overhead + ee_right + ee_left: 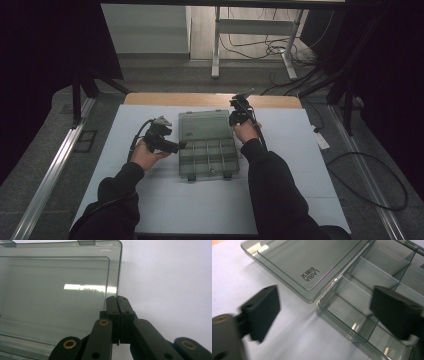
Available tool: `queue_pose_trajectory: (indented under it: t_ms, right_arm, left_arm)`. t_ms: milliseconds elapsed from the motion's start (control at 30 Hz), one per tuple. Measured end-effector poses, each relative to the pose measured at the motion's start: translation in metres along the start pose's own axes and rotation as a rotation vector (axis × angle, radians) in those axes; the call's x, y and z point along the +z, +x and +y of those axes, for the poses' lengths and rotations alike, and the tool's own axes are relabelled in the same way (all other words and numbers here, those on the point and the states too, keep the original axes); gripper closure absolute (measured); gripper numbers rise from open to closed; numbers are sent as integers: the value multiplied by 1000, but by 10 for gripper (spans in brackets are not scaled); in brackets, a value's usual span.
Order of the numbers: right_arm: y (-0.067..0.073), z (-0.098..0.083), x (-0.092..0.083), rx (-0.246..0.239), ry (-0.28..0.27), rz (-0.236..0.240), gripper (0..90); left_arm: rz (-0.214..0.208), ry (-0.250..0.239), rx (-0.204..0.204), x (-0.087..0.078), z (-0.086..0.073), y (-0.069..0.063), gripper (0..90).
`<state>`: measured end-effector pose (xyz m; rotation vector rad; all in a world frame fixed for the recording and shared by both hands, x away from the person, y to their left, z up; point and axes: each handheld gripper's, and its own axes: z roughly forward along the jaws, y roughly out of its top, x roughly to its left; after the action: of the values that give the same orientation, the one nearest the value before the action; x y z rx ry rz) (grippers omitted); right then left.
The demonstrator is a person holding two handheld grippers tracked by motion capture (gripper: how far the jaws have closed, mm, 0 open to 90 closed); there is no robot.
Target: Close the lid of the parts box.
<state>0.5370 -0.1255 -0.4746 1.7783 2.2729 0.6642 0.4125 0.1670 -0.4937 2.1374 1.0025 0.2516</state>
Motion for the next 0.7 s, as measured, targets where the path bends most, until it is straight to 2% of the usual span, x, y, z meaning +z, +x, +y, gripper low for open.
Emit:
queue_pose_trajectory:
  t_ms: [67,267,467,500,700]
  right_arm:
    - [1,0,-3,1,-11,1,887]
    - [4,-2,-9,-2,-49,-4,888]
    - [6,-5,-15,-6,-78,-4,888]
    - [6,-6,-16,-5,-83,-3,888]
    - [5,-9,-20,-7,-103,1,888]
  left_arm:
    - [7,-3,-6,-2,1,4,255]
    - [26,-34,-76,-4,4,19,570]
    - [49,-55,-110,-1,6,32,848]
    - [53,-52,-116,1,6,33,880]
    - [51,-7,-151,16,9,42,885]
